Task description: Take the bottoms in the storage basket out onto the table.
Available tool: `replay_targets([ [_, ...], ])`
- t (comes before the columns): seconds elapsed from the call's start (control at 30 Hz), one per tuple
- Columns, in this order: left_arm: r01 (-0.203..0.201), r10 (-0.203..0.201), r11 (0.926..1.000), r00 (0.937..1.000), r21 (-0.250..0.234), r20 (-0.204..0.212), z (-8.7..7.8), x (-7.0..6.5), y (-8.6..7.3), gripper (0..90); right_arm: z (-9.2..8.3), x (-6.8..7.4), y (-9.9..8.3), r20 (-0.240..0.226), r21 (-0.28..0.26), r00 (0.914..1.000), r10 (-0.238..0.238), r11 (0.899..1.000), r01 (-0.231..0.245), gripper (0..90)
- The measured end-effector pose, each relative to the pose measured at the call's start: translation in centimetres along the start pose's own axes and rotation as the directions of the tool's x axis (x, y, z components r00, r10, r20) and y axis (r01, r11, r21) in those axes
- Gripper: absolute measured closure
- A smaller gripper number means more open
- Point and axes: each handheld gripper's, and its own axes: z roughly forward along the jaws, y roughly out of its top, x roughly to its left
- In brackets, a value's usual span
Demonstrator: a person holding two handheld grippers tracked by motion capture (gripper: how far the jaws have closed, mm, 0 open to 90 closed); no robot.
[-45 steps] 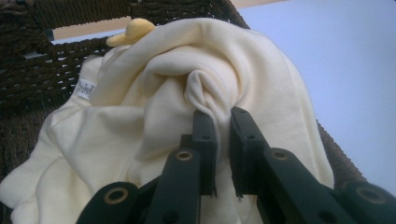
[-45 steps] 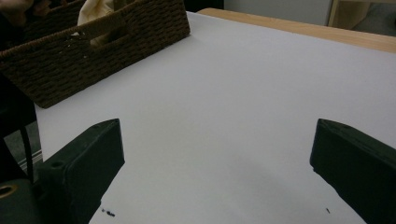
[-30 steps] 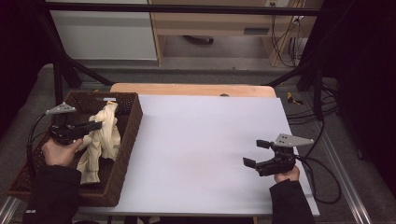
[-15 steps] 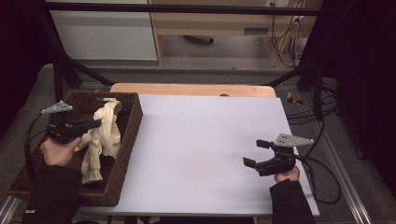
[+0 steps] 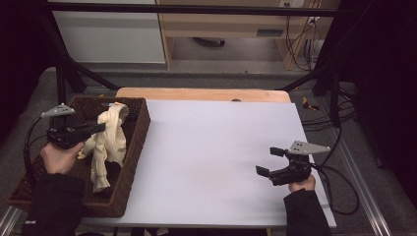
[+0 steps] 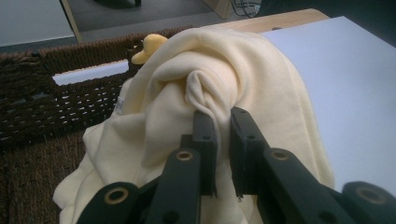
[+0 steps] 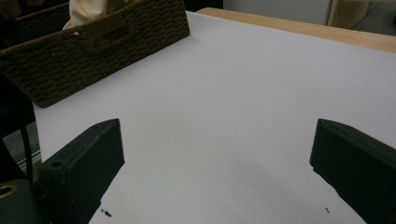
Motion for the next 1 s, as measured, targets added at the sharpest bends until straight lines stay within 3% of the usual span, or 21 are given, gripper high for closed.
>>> replay_targets([
  [1.0,-0.041,0.043,0.9981,0.9988,-0.046,0.026,-2.1,-1.3,1.5,81.8,-0.1,0.0,0.0,0.000,-0.003,1.0000,0.002,1.000,-0.002,3.5],
])
